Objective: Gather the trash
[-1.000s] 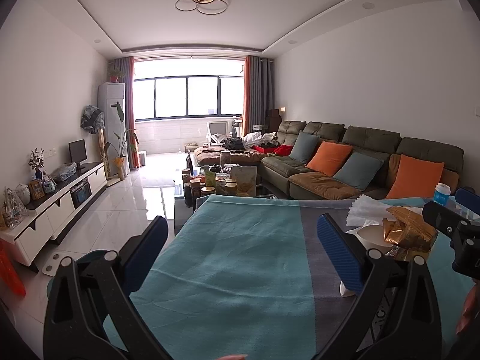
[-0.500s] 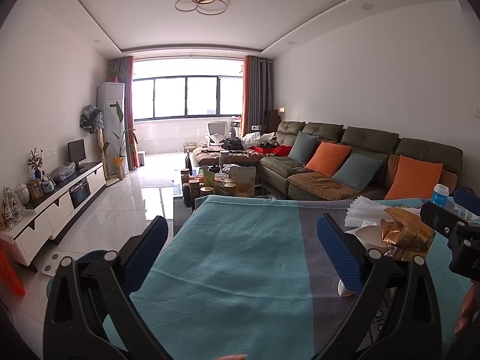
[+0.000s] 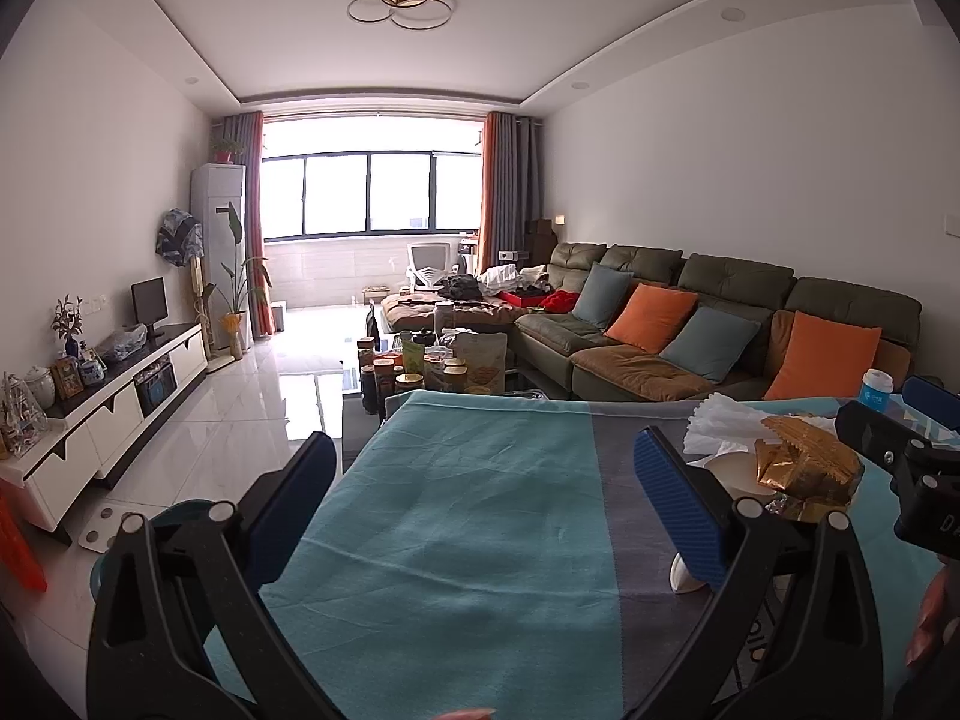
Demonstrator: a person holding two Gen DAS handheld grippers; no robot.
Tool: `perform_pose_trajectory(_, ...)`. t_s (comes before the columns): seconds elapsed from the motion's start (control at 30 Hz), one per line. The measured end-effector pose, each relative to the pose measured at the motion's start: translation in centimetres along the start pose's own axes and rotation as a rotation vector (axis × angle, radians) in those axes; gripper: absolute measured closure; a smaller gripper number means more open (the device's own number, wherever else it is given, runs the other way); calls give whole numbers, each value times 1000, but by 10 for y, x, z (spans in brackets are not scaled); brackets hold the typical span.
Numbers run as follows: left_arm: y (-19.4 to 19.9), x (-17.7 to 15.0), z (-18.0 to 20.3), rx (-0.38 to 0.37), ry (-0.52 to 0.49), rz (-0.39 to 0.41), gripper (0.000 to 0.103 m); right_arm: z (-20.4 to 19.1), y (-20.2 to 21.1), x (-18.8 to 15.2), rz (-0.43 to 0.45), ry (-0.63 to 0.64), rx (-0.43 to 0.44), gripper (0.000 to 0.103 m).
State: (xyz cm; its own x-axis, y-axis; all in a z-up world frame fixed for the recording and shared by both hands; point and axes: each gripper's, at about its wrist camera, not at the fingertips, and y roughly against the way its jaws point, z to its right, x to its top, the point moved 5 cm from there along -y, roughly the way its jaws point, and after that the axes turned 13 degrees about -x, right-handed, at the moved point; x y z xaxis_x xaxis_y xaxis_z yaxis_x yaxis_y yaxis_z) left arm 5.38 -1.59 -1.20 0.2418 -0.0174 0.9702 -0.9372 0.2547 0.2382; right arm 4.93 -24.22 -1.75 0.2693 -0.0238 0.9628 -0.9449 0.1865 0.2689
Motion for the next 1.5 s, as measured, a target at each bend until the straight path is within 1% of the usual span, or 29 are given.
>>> perform_pose_trajectory(0.03, -1, 0, 1, 0, 0, -1, 5, -1, 0, 0, -1, 1, 0, 6)
perform_pose_trajectory(0.07, 4, -2, -8, 1, 2, 1, 5, 0, 0, 0, 0, 1, -1, 6)
perform_pose_trajectory(0.83, 7, -3, -6, -14, 6, -2, 5, -4, 2, 1, 3, 8, -6, 6)
perform_pose_trajectory(1.07, 8, -5, 0, -38, -4, -19, 5, -3, 0, 0, -7, 3, 1, 6)
perform_pose_trajectory(1.2, 5, -5, 7, -70, -14, -39, 5, 1, -2, -2, -19, 5, 0, 6)
perform_pose_trajectory(1.33, 0, -8, 21, -121, -44, -65, 5, 3, -1, -1, -25, 5, 14, 6)
perform_pose_trajectory(1.5, -3, -8, 43, -206, -90, -93, 5, 14, -5, 0, -43, 5, 18, 6)
